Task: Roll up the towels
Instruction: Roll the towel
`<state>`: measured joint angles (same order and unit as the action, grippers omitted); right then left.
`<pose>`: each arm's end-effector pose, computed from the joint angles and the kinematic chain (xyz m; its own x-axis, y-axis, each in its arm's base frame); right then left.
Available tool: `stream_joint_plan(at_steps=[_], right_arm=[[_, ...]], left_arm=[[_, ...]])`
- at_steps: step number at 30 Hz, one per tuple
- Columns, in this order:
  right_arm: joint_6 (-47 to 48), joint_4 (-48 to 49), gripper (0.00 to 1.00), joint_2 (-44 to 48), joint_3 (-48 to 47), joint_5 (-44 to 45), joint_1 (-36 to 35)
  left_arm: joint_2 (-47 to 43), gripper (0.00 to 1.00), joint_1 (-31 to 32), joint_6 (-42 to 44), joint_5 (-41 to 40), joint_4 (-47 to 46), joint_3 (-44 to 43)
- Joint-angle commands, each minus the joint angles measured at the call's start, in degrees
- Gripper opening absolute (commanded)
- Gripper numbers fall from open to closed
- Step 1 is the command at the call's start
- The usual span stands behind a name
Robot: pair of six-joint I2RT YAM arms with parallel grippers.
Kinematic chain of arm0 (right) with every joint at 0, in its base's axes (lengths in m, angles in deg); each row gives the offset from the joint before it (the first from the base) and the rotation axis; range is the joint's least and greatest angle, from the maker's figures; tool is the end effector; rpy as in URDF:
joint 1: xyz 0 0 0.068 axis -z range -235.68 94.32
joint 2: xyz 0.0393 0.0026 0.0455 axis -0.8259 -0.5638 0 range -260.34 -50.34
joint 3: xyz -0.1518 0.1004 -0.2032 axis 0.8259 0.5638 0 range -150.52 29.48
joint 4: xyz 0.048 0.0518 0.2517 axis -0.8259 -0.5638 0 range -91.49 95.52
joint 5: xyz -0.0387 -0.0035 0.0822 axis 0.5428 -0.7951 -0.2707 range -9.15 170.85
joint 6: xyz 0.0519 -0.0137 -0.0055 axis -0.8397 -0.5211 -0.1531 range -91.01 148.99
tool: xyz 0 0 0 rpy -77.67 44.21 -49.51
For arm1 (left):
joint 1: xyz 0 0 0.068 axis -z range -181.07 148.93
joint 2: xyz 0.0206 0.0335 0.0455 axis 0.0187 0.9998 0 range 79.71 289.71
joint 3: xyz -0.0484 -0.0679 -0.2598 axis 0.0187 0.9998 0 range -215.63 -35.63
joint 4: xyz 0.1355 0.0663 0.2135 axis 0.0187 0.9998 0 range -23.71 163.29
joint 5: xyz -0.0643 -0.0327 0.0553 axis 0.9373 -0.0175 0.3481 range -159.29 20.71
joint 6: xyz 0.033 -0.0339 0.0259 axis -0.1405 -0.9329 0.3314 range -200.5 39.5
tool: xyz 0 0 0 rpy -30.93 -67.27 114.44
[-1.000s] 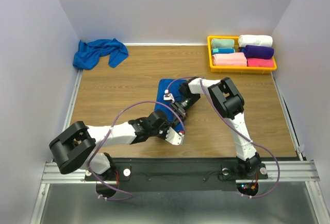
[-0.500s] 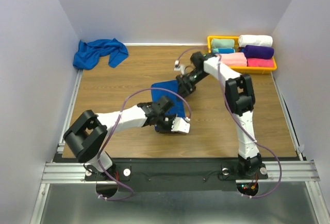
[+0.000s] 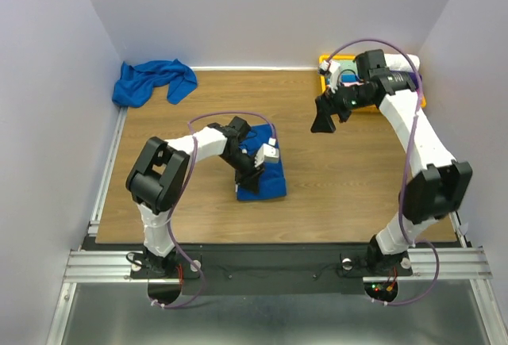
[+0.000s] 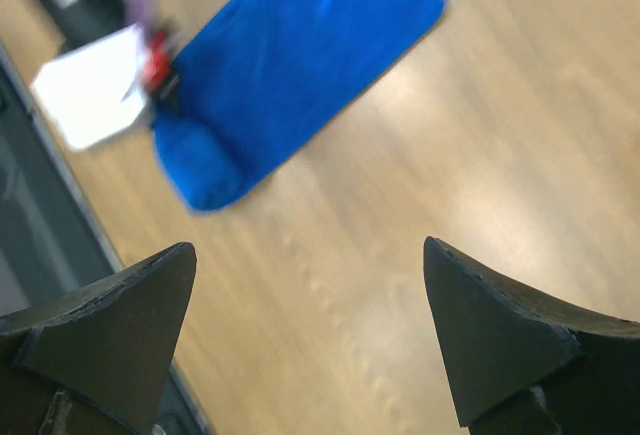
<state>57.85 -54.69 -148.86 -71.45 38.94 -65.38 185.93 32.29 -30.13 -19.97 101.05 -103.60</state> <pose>0.3458 0.0833 0.3597 -0.5006 -0.4501 -0.7395 -0.8197 0.5210 0.2378 0.2787 -0.2158 0.1695 -0.0909 0.6609 -0.7450 0.9619 -0.1355 -0.2375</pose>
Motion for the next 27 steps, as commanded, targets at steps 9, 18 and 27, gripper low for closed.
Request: stream_joint_plan(at_steps=[9,18,27], right_arm=[[6.47,17.9,0.98,20.64,27.94,15.68,-18.21],[12.0,37.77,0.97,15.12,38.6,34.87,-39.86],[16.14,42.62,0.95,6.94,41.16,32.95,-44.01]], left_arm=[[11.19,0.35,-4.01,2.71,2.63,13.66,-6.64],[17.79,0.38,-4.62,3.86,2.89,17.7,-11.49],[19.21,0.39,-5.68,4.65,2.62,18.59,-12.28]])
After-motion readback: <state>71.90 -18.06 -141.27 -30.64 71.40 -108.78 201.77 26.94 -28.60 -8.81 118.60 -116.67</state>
